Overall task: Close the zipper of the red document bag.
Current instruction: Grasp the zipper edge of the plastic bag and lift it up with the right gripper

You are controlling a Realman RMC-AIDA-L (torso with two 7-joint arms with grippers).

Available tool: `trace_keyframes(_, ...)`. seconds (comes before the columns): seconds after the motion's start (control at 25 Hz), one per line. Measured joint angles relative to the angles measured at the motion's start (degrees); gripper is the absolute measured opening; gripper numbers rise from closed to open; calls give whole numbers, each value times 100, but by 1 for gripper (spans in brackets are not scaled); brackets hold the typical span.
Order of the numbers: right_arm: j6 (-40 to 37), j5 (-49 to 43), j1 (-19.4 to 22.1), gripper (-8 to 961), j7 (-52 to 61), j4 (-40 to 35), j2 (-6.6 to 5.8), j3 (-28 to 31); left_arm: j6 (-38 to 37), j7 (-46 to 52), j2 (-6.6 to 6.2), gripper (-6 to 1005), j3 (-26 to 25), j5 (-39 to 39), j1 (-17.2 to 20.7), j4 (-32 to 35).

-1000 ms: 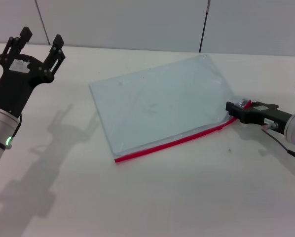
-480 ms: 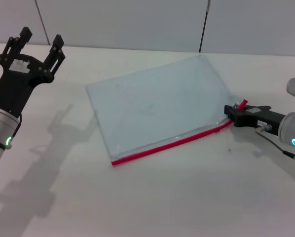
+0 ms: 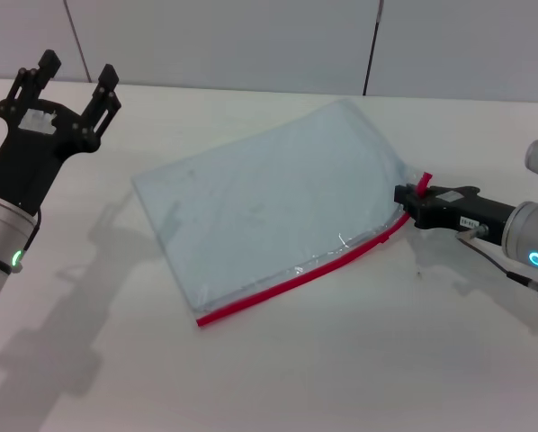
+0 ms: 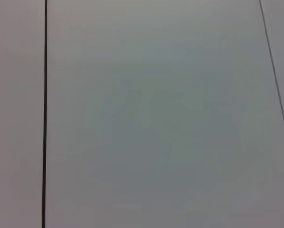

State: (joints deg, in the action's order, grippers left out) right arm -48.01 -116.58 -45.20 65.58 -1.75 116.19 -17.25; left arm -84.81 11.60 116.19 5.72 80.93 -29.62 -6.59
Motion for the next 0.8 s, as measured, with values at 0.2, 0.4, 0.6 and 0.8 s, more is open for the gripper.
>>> trace_keyframes(0.2,-73,8,3,87,-1,-1,0,2,0,0,0,756,0,12,-4,0)
trace_keyframes(0.4,-78,1,-4,71,5,-1,0,-3,0,0,0,756,0,20,-7,0)
trace_keyframes(0.6,-226,-3,-1,70,7,-2,-1,-4,0,0,0,757,-1,22,-9,0)
trace_keyframes(0.8,-797,21,44,70,7,-49,-6,22,5,0,0,757,6,30,-10,0)
